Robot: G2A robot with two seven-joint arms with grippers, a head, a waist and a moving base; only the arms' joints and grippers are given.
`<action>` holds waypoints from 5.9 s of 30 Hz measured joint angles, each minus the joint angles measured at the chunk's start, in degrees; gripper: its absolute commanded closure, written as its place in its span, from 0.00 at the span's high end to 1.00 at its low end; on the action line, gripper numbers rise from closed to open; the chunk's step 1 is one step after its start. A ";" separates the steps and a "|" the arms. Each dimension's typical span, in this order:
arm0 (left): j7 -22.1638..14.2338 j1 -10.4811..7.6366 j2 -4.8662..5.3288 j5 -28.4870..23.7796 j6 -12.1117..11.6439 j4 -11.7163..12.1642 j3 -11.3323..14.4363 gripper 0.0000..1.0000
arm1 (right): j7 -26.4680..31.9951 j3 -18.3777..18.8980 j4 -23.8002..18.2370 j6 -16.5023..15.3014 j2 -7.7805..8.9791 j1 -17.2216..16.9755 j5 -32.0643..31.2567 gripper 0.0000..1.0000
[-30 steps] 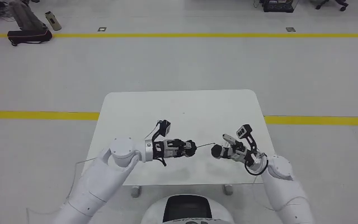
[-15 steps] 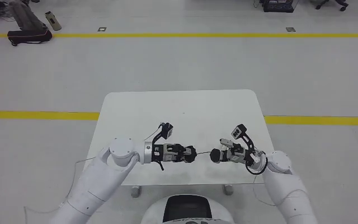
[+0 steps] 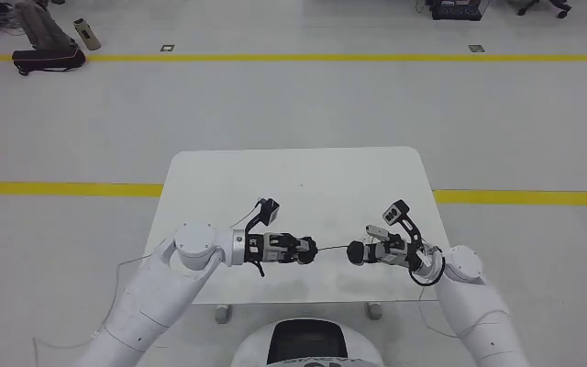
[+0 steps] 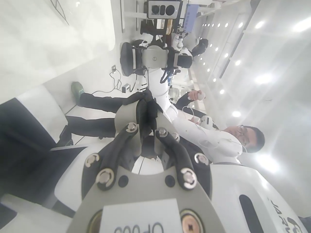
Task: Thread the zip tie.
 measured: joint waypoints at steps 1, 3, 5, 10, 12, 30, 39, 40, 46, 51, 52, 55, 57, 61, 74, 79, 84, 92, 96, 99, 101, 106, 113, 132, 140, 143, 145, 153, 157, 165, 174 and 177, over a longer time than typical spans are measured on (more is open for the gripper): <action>-0.08 -0.02 0.07 -0.10 -0.03 0.05 -0.08 0.00 | 0.00 -0.25 -0.14 -0.34 0.23 0.04 0.58 1.00; -0.12 -0.04 0.20 -0.47 -0.28 0.17 -0.19 0.00 | 0.00 -0.60 -0.32 -0.75 0.47 0.07 1.32 1.00; 0.08 -0.09 0.25 -0.29 -0.43 0.19 -0.23 0.00 | 0.00 -0.61 -0.33 -0.76 0.47 0.07 1.33 1.00; 0.19 -0.07 0.24 -0.26 -0.46 0.17 -0.20 0.00 | -0.22 -0.70 -0.45 -0.64 0.43 0.00 1.35 1.00; 1.36 0.13 0.17 -1.03 -0.86 0.18 0.05 0.00 | -1.23 -1.28 -0.80 -0.62 0.36 -0.34 1.80 1.00; 0.55 -0.97 0.53 -5.11 -2.32 1.85 1.57 0.00 | 0.00 -3.14 2.28 -3.74 1.31 0.59 4.62 0.37; 0.76 -1.56 0.78 -5.58 -2.56 2.33 2.23 0.00 | 0.00 -4.61 2.73 -4.66 1.63 1.47 3.09 0.27; 0.79 -1.60 0.81 -5.60 -2.56 2.35 2.27 0.00 | 0.00 -4.72 2.78 -4.72 1.65 1.53 3.12 0.27; 0.77 -1.90 1.06 -5.44 -2.31 2.46 2.60 0.00 | 0.00 -5.17 3.05 -4.97 1.85 1.86 3.30 0.24; 0.77 -2.06 1.23 -5.66 -2.26 2.48 2.89 0.00 | -0.07 -5.23 3.32 -5.01 2.04 2.04 3.39 0.23; 0.75 -2.08 1.27 -5.69 -2.24 2.47 2.95 0.00 | -0.10 -5.26 3.36 -5.01 2.06 2.07 3.39 0.22; 0.77 -2.10 1.38 -5.70 -2.15 2.45 3.15 0.00 | -0.11 -5.43 3.46 -4.93 2.15 2.15 3.32 0.20; 0.87 -2.09 1.46 -5.72 -2.10 2.43 3.26 0.00 | -0.02 -5.62 3.55 -4.88 2.20 2.22 3.32 0.16; 1.03 -2.06 1.60 -5.84 -2.04 2.32 3.48 0.00 | 0.00 -5.94 3.60 -4.92 2.30 2.29 3.37 0.11; 1.46 -2.39 1.96 -6.11 -2.14 2.30 4.36 0.00 | 0.00 -6.63 3.77 -5.32 2.71 2.47 3.33 0.10; 1.42 -2.57 2.11 -6.13 -2.12 2.35 4.69 0.00 | -0.08 -6.79 3.86 -5.47 2.84 2.52 3.43 0.11; 1.50 -2.69 2.26 -6.15 -2.13 2.25 4.97 0.00 | -0.12 -7.00 3.92 -5.54 2.97 2.51 3.40 0.08; 1.53 -2.79 2.52 -6.08 -1.75 1.74 5.44 0.00 | 0.01 -7.57 4.12 -5.69 3.12 2.51 3.39 0.00; 1.64 -2.86 2.67 -6.06 -1.65 1.64 5.57 0.00 | 0.00 -7.61 4.14 -5.83 3.25 2.41 3.47 0.00; 1.95 -2.85 2.77 -6.17 -1.59 1.55 5.62 0.81 | -0.06 -7.59 4.07 -5.90 3.35 2.29 3.46 0.00; 2.48 -2.72 2.81 -6.63 -1.39 1.52 5.57 1.00 | -0.17 -7.53 4.03 -5.95 3.41 2.18 3.55 0.00; 3.21 -2.67 2.87 -6.93 -1.29 1.41 5.43 1.00 | -0.92 -7.12 4.09 -6.10 3.56 1.79 4.49 0.00; 3.18 -2.67 2.86 -6.92 -1.30 1.41 5.44 1.00 | -1.95 -6.76 4.34 -6.38 3.64 1.37 6.03 0.00; 3.91 -3.85 1.57 -12.43 -5.41 4.80 8.70 1.00 | -0.24 -6.82 4.27 -5.95 3.28 0.50 13.60 0.00; 5.57 -7.86 -0.13 -13.22 -7.43 9.18 12.86 1.00 | 0.00 -8.53 4.87 -5.81 2.97 1.25 15.97 0.00; 5.59 -7.83 -0.13 -13.26 -7.45 9.15 12.86 1.00 | 0.00 -8.52 4.90 -5.93 2.98 1.28 15.83 0.00; 5.57 -7.82 -0.12 -13.27 -7.44 9.14 12.85 1.00 | 0.00 -8.51 4.90 -5.91 2.98 1.27 15.84 0.00; 7.56 -7.68 -0.74 -15.25 -9.43 9.32 13.89 1.00 | -4.40 -9.59 2.82 -6.06 2.56 0.21 15.86 0.00; 8.84 -8.29 -1.02 -15.16 -9.85 10.07 14.29 1.00 | -5.02 -10.07 3.09 -6.18 2.37 0.44 16.03 0.00; 9.31 -8.45 -1.03 -14.17 -9.96 10.12 14.39 1.00 | -6.92 -10.33 1.89 -5.83 2.28 0.19 15.45 0.00; 10.13 -8.68 -1.22 -13.70 -9.63 9.48 14.95 1.00 | -8.98 -10.85 0.24 -6.19 2.15 -0.10 13.61 0.00; 10.08 -8.65 -1.20 -13.73 -9.73 9.49 14.83 1.00 | -9.31 -11.01 0.26 -6.15 2.13 -0.05 12.98 0.00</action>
